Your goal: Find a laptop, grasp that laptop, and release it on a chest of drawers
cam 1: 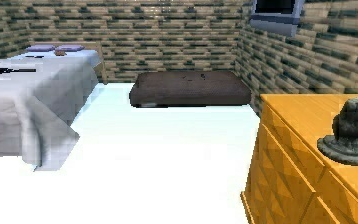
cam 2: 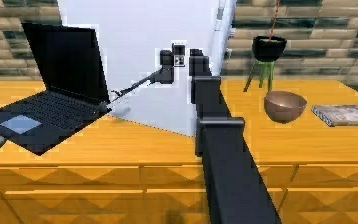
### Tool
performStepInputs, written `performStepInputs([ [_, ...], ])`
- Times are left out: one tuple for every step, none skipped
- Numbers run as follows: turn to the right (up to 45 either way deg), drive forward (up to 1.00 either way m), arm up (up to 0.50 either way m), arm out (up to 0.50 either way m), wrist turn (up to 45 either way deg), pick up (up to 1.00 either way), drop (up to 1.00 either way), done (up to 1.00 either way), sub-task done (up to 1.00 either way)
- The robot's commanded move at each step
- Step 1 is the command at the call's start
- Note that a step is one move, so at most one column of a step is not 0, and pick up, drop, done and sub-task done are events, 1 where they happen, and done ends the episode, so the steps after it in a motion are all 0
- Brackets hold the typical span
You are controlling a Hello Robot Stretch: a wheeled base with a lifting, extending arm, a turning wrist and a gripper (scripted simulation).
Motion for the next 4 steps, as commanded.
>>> performStepInputs([
  [0.0, 0.00, 0.00, 0.00, 45.0, 0.00, 0.00, 0.00, 0.00],
  [0.0, 0.00, 0.00, 0.00, 42.0, 0.00, 0.00, 0.00, 0.00],
  [0.0, 0.00, 0.00, 0.00, 42.0, 0.00, 0.00, 0.00, 0.00],
  [0.0, 0.00, 0.00, 0.00, 0.0, 0.00, 1.00, 0.00, 0.00],
])
